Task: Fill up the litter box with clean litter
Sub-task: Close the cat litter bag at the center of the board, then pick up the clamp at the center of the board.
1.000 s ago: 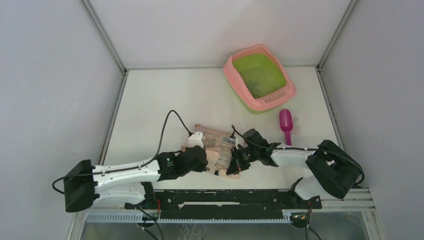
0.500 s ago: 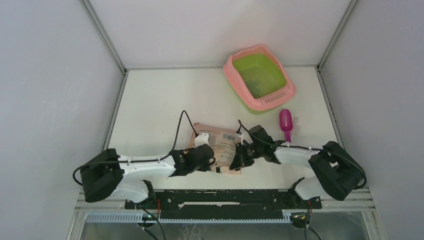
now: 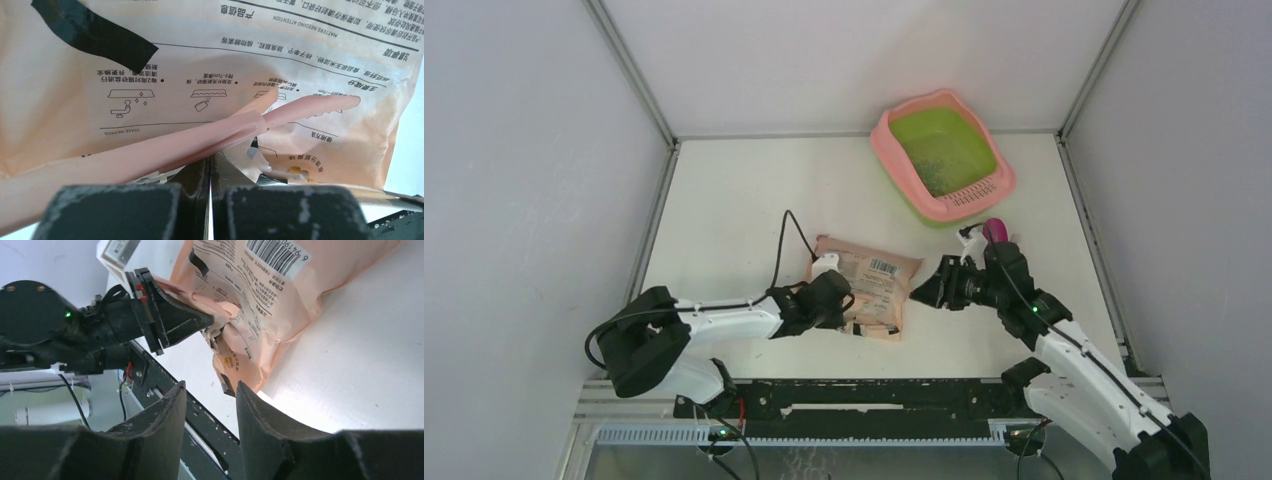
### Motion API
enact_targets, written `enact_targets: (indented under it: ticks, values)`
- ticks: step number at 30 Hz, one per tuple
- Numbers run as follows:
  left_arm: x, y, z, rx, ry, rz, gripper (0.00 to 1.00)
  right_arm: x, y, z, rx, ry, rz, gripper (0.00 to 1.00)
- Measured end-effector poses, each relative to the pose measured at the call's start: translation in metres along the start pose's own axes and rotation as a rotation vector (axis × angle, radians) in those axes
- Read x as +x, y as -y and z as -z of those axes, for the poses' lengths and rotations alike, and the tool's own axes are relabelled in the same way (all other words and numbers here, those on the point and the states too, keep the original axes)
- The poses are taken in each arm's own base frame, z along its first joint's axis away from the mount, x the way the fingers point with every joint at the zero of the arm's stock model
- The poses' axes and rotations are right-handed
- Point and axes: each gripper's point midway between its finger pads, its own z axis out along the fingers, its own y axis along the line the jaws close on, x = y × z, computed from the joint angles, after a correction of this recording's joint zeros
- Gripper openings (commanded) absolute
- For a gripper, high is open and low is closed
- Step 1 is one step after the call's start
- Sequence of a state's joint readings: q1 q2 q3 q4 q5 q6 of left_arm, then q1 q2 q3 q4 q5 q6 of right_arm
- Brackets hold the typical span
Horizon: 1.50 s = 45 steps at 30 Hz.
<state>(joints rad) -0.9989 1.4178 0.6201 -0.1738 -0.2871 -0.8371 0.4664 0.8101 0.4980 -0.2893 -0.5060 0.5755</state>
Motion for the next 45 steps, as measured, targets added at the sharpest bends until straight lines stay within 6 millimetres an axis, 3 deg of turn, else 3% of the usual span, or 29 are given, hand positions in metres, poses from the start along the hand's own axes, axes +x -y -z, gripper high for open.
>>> enact_targets:
  ticks: [2,4,8,11,14,18,22,27,34,40,45]
  values:
    - [-0.004,-0.002,-0.002,0.005,-0.004,0.012,0.01,-0.005,-0.003,0.007,0.007,0.033,-0.004,0.40]
    - [-0.009,-0.006,-0.003,0.007,-0.005,0.024,0.01,0.004,-0.008,0.009,0.014,0.008,0.008,0.40]
    - [-0.017,-0.011,-0.006,0.012,-0.009,0.034,0.02,0.038,-0.015,0.001,0.069,-0.118,0.072,0.51]
    - [-0.020,-0.010,-0.007,0.023,-0.015,0.021,0.02,0.052,-0.001,0.000,0.187,-0.151,0.105,0.52]
    - [-0.022,-0.009,-0.007,0.036,-0.018,0.018,0.04,0.035,0.032,0.011,0.367,-0.045,0.022,0.53]
    - [-0.024,-0.009,-0.006,0.047,-0.017,0.012,0.05,-0.004,0.081,0.041,0.587,0.170,-0.182,0.56]
    - [-0.029,-0.006,-0.003,0.067,-0.010,0.012,0.07,-0.044,0.109,0.078,0.730,0.349,-0.332,0.55]
    - [-0.039,0.003,-0.001,0.097,0.003,-0.002,0.07,-0.093,0.146,0.108,0.837,0.474,-0.496,0.56]
    - [-0.064,0.015,-0.003,0.123,0.052,0.004,0.08,-0.089,0.215,0.118,0.958,0.429,-0.682,0.56]
    - [-0.064,0.011,-0.014,0.108,0.039,-0.006,0.08,-0.095,0.247,0.125,0.984,0.472,-0.744,0.53]
    - [-0.061,0.008,-0.019,0.099,0.025,-0.012,0.08,-0.097,0.267,0.116,0.981,0.460,-0.759,0.50]
